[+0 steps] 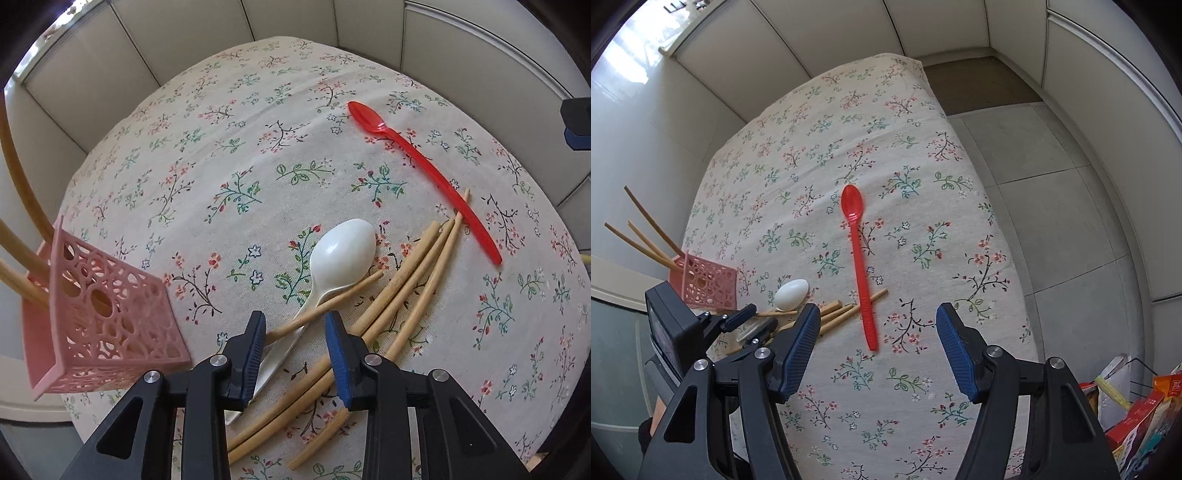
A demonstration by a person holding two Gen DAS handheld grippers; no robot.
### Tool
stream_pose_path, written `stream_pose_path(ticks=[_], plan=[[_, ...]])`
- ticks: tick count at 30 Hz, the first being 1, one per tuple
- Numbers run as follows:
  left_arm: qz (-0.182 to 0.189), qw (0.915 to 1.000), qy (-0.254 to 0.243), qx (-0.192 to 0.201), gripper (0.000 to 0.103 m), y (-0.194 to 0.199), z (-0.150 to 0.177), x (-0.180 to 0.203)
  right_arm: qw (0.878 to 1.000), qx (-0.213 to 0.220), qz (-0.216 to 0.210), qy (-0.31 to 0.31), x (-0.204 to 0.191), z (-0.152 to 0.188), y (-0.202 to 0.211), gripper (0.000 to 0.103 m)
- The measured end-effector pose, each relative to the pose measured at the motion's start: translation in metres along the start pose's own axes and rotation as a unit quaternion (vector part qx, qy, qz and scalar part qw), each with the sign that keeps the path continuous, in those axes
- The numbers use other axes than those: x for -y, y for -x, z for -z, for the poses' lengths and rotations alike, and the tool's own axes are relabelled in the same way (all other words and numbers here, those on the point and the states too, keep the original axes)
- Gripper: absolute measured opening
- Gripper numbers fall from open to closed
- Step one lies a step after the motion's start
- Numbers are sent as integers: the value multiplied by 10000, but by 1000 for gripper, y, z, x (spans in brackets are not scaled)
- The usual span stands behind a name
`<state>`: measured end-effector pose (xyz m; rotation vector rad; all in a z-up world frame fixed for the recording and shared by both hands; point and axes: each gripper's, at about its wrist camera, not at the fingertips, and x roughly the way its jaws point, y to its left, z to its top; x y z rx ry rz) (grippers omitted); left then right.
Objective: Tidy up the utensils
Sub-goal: 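Lower the left gripper onto a wooden chopstick beside the white spoon and close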
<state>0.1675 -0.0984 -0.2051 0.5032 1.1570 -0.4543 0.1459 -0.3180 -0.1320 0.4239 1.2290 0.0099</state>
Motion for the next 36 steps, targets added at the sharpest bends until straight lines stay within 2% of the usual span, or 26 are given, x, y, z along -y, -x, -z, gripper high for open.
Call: stream_pose_path(ticks=[2, 4, 8, 11, 16, 20, 23, 28, 31, 35, 36], plan=[[19, 10000, 52, -67, 28, 0, -1, 1, 10000, -27, 5, -7, 2, 0, -1, 68], [208, 9993, 166, -244, 14, -4, 1, 4, 10000, -47, 10, 5, 2, -1, -2, 68], [384, 9978, 398, -365, 9, -4, 3, 6, 10000, -53, -4, 36, 0, 0, -3, 68], [600, 9964, 430, -408, 8, -3, 5, 8, 10000, -54, -4, 77, -3, 1, -3, 68], [659, 9954, 549, -424, 8, -4, 7, 6, 9999, -74, 26, 78, -3, 1, -5, 68], [816, 9933, 797, -190, 7, 8, 3, -7, 9999, -76, 30, 59, -2, 1, -5, 68], [1024, 9887, 1092, -80, 7, 13, 1, -18, 9999, -72, 31, 66, -2, 1, -5, 68], [896, 9859, 1410, 42, 10, 17, 3, -35, 9999, -86, 34, 70, -2, 1, -6, 68], [1079, 9831, 1479, 26, 10, 20, 2, -33, 9999, -87, 33, 79, -2, 1, -6, 68], [1520, 9776, 1452, 114, 10, 26, 0, -23, 9999, -92, 37, 77, -3, 1, -6, 68], [1486, 9786, 1420, 103, 10, 27, -2, -19, 9999, -92, 34, 81, -3, 1, -7, 68]])
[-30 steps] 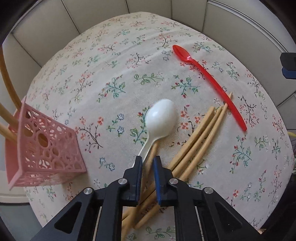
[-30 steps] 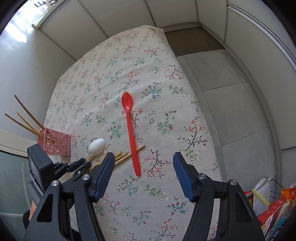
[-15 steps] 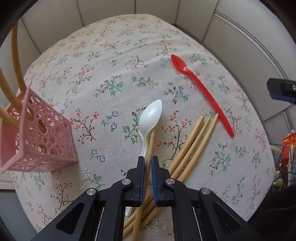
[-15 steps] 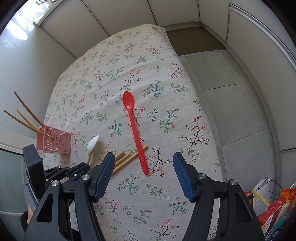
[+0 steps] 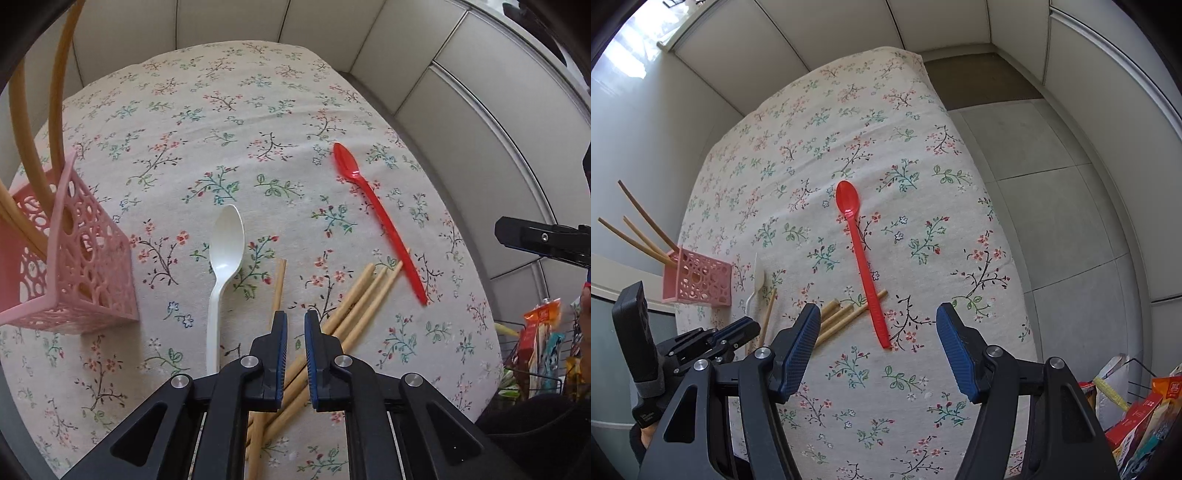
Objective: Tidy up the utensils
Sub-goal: 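Lower the left gripper onto a wooden chopstick beside the white spoon and close, then close the right gripper on a loose chopstick while the left gripper lifts its chopstick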
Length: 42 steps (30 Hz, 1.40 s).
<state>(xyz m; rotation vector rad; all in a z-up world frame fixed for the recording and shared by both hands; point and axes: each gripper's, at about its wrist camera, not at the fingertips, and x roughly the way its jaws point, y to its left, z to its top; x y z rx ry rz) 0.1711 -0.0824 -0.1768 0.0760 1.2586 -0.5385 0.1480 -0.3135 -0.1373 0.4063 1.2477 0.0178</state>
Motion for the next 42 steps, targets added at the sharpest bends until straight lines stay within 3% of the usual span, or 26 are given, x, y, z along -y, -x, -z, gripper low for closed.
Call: stream_pose_path(ticks=[5, 15, 22, 23, 28, 31, 42], plan=[[-415, 9990, -22, -187, 10, -13, -1, -4, 10000, 1, 9, -3, 0, 0, 0, 68], [-502, 9976, -84, -463, 10, -40, -10, 2, 9998, -185, -63, -17, -4, 2, -12, 68], [-539, 9984, -93, -154, 5, -21, -13, 10, 9980, -523, -280, -198, -10, 3, -35, 67], [-524, 9986, -66, -85, 5, -14, -12, 10, 9975, -574, -329, -229, -12, 3, -39, 65], [-600, 9978, -96, 257, 5, 21, -4, 9, 9940, -920, -492, -343, -25, 4, -63, 38], [-643, 9970, -80, 425, 5, 41, 2, 4, 9924, -1062, -534, -330, -37, 4, -76, 32], [-598, 9960, 94, 659, 5, 74, 23, -21, 9885, -1362, -329, -569, -56, -5, -122, 26]])
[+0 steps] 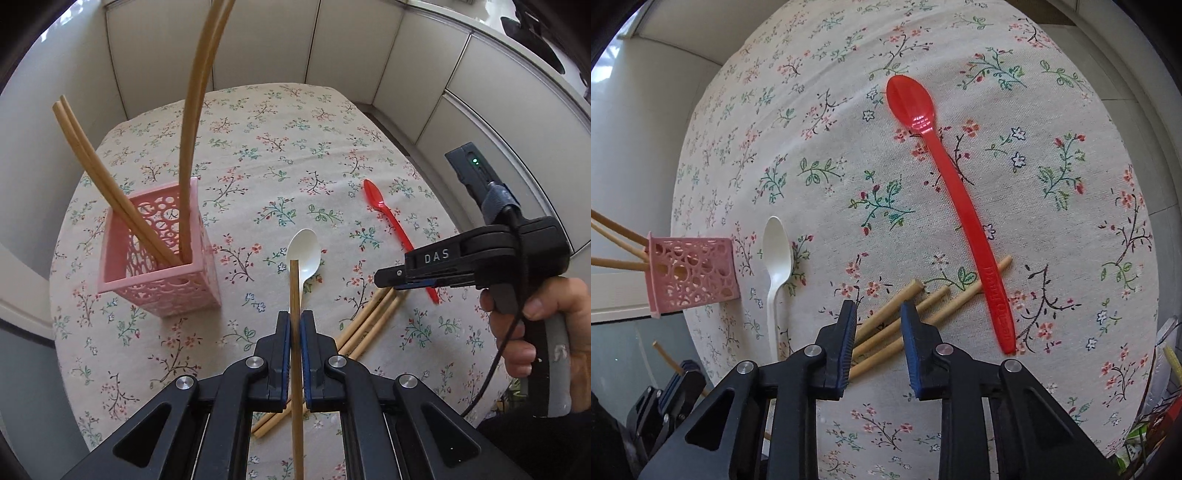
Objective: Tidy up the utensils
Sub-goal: 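Close the right gripper on a loose chopstick while the left gripper lifts its chopstick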
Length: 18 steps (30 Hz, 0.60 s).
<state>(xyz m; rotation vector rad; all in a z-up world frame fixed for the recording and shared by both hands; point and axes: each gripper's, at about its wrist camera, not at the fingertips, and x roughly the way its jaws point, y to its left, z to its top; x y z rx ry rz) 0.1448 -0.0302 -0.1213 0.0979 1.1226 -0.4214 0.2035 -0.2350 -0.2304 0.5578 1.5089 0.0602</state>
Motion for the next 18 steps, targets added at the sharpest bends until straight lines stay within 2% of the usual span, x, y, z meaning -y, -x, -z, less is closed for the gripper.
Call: stream_pose_path(ticks=[6, 14, 16, 18], plan=[[-22, 9999, 95, 23, 5, 8, 7, -13, 9992, 146, 358, 121, -18, -6, -8, 26], [-46, 9998, 199, 32, 5, 11, 9, -23, 9891, 577, 1336, 237, -52, -5, -17, 26], [-40, 9997, 220, 37, 5, 11, 10, -25, 9865, 725, 1459, 178, -59, -5, -20, 20], [-39, 9997, 247, 45, 5, 12, 11, -28, 9869, 825, 1387, 53, -60, -8, -20, 17]])
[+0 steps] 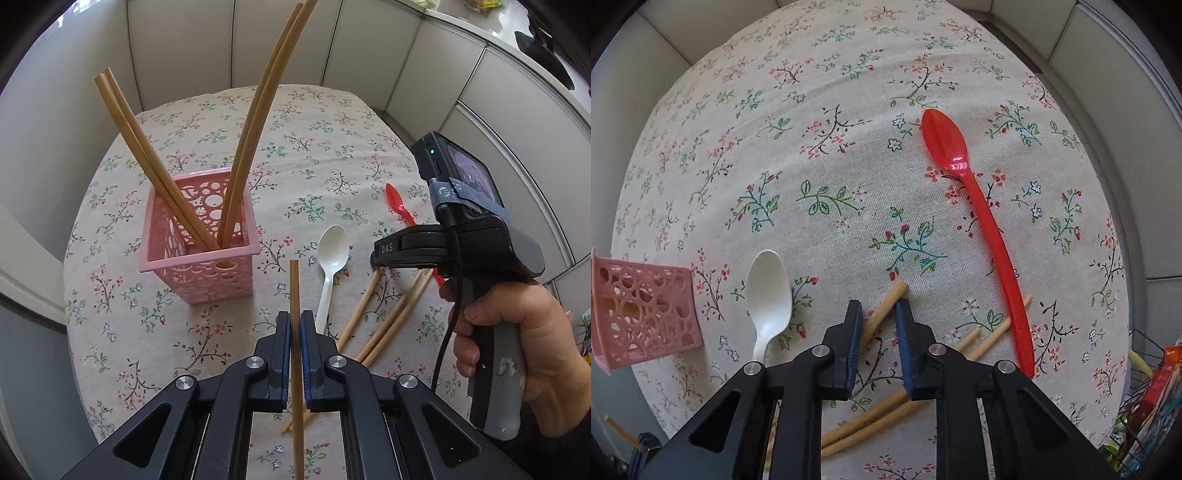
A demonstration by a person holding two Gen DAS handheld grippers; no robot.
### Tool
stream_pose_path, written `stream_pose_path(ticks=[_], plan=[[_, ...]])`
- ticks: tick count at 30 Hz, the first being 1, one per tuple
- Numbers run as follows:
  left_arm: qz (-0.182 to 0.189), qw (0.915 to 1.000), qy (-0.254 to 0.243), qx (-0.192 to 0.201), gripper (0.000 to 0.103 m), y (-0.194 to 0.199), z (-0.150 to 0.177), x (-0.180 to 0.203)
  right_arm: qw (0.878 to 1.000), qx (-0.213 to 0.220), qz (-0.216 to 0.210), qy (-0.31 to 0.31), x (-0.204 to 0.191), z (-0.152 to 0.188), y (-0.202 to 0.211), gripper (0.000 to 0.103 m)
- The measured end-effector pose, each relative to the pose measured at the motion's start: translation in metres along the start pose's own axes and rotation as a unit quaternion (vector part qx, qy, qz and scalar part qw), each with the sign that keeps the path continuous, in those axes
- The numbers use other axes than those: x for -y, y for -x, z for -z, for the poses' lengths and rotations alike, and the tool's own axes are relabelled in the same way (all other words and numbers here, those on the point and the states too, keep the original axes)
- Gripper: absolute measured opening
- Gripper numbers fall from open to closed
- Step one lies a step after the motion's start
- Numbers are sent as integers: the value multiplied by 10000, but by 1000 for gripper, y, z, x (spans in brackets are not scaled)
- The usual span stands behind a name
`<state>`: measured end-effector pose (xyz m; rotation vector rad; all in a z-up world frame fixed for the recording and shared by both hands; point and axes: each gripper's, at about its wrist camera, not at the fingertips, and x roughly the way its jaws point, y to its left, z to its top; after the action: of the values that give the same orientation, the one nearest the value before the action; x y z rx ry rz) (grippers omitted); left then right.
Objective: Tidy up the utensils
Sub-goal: 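Close the right gripper on a loose chopstick while the left gripper lifts its chopstick, then carry both held chopsticks upright over the pink basket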
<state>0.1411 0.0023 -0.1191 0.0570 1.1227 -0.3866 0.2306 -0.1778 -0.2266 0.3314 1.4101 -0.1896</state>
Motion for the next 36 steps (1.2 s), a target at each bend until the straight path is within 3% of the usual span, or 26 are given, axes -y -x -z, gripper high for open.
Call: stream_pose_path(ticks=[10, 17, 23, 28, 36], plan=[[-110, 9995, 132, 274, 5, 15, 2, -14, 9927, 164, -1024, -620, 27, -15, 8, 7], [-233, 9962, 273, 790, 5, 40, -3, -20, 9869, 694, -1437, -250, 18, 2, 61, 7], [-337, 9893, 358, 1374, 5, 74, -5, -21, 9757, 1387, -1666, 334, 20, 35, 127, 7], [-371, 9772, 439, 2046, 5, 115, -3, -20, 9561, 2154, -1873, 667, 24, 59, 185, 7], [-511, 9429, 831, 3185, 5, 171, -3, -26, 9098, 3468, -2115, 850, 19, 81, 249, 7]])
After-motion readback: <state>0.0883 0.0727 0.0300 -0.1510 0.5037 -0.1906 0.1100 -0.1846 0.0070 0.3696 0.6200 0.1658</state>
